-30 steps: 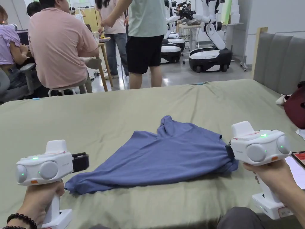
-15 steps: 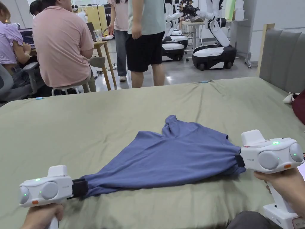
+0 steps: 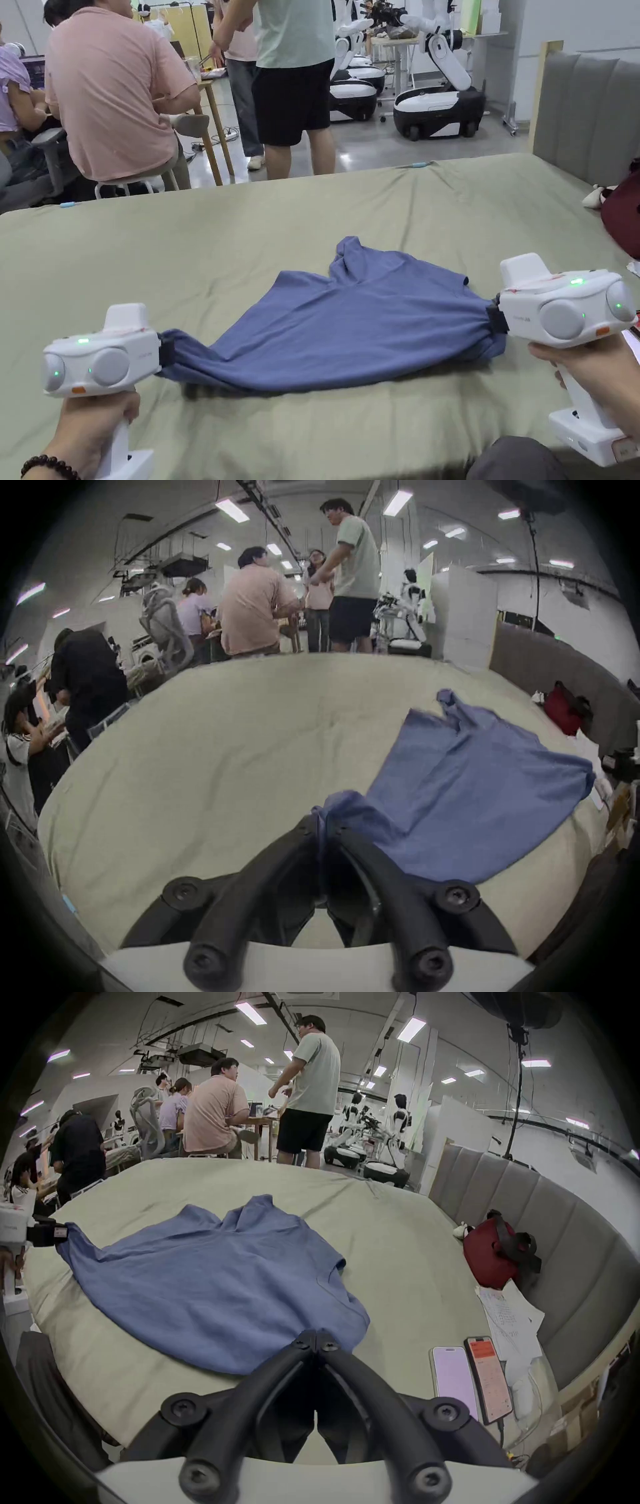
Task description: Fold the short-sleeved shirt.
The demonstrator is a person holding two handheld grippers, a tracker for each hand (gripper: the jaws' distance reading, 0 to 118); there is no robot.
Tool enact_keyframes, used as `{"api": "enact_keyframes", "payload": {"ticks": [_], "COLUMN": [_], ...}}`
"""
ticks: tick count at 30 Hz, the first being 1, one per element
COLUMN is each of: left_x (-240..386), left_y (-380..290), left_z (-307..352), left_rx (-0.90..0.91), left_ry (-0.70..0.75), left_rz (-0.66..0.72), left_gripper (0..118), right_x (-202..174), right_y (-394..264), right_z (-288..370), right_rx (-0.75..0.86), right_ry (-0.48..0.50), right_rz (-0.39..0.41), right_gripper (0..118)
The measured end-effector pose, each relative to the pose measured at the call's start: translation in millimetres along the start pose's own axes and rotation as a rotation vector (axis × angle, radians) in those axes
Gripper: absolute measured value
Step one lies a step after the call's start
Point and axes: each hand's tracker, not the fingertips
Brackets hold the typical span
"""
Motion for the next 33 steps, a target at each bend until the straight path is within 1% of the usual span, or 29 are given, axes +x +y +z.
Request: {"api": "enact_keyframes", "payload": {"ticks": [5,9,10,11,12,13,14,15,16,17,18,21,24,26,27,29,30,31,32,33], "left_x": [23,41,45,48,51,53,55,57,58,59,59,55,52,50,50,51,51,50,51,50], "left_y": [34,52,56,58,60,60,60,59,57,55,53,47,42,39,38,36,36,35,34,34], "left_z": [8,-11,-19,-27,-38,-47,-56,-62,-71,-77,-84,-107,-127,-136,-139,-145,-146,-148,-147,-147], "left_rx": [0.039,0.036,0.031,0.025,0.019,0.011,0.0,-0.006,-0.011,-0.018,-0.032,-0.069,-0.128,-0.139,-0.137,-0.136,-0.136,-0.138,-0.14,-0.143], "left_ry": [-0.03,-0.058,-0.061,-0.064,-0.062,-0.058,-0.055,-0.055,-0.057,-0.061,-0.067,-0.075,-0.083,-0.095,-0.1,-0.104,-0.102,-0.104,-0.107,-0.107], "left_rz": [-0.054,-0.094,-0.098,-0.1,-0.098,-0.094,-0.094,-0.1,-0.107,-0.11,-0.105,-0.07,-0.024,-0.017,-0.019,-0.029,-0.033,-0.031,-0.025,-0.021], "left_gripper": [2,2,2,2,2,2,2,2,2,2,2,2,2,2,2,2,2,2,2,2], "right_x": [-5,-7,-4,-3,-2,-2,-1,-2,-3,-4,1,1,6,6,4,1,-2,3,7,8], "right_y": [42,84,95,105,114,122,130,136,143,150,156,172,177,177,174,163,152,149,151,153], "right_z": [-22,-58,-69,-82,-97,-114,-127,-145,-165,-183,-208,-265,-313,-332,-342,-360,-364,-360,-352,-344], "right_rx": [0.023,0.02,0.015,0.001,-0.014,-0.029,-0.055,-0.082,-0.116,-0.149,-0.169,-0.176,-0.227,-0.237,-0.245,-0.31,-0.37,-0.332,-0.332,-0.327], "right_ry": [0.038,0.06,0.078,0.103,0.12,0.131,0.153,0.172,0.17,0.159,0.143,0.118,0.134,0.137,0.127,0.102,0.116,0.169,0.136,0.148], "right_rz": [0.041,0.066,0.068,0.064,0.055,0.055,0.064,0.084,0.121,0.156,0.181,0.171,0.122,0.12,0.123,0.177,0.166,0.036,-0.018,0.012], "right_gripper": [0,0,4,13,28,60,84,84,91,103,112,106,102,101,100,97,90,84,75,59]}}
